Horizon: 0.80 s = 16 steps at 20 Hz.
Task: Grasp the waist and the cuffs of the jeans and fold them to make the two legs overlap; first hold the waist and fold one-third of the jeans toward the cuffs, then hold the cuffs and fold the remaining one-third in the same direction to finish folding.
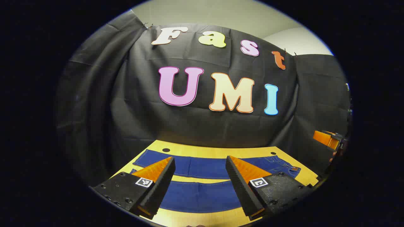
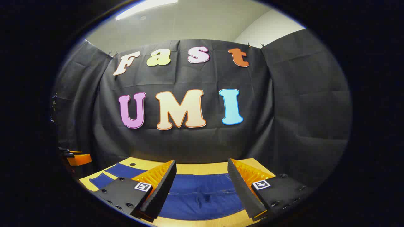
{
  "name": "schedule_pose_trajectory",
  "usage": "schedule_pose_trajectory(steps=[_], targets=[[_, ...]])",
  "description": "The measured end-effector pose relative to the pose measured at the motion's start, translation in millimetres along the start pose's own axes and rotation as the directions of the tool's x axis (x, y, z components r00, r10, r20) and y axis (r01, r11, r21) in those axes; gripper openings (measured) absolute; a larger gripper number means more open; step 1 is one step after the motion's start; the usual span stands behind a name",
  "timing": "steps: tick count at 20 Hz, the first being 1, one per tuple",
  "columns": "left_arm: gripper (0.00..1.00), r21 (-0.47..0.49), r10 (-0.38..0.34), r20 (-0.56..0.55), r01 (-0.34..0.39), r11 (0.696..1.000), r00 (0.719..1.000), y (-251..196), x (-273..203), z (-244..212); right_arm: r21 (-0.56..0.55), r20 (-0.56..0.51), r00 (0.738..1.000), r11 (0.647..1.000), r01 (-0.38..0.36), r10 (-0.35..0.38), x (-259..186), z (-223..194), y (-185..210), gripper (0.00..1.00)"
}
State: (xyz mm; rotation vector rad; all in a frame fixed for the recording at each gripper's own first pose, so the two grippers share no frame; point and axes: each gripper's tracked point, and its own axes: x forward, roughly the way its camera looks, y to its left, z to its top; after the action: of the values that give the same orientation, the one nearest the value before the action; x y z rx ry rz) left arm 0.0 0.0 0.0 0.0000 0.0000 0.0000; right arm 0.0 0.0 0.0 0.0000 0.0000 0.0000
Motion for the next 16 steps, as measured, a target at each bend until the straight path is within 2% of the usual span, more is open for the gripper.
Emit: schedule_pose_trajectory(steps=[12,16], targets=[[0.95,0.003,-0.021,-0.044,0.022,1.0,0.999,9,-3,-21,-0.016,-0.073,0.997,1.0,-0.002,0.001,-21,-26,7,0.99],[0.95,0.042,-0.069,-0.114,0.074,0.996,0.991,15,-2,-53,0.009,-0.113,0.994,1.0,-0.002,0.003,-22,-39,7,1.0]])
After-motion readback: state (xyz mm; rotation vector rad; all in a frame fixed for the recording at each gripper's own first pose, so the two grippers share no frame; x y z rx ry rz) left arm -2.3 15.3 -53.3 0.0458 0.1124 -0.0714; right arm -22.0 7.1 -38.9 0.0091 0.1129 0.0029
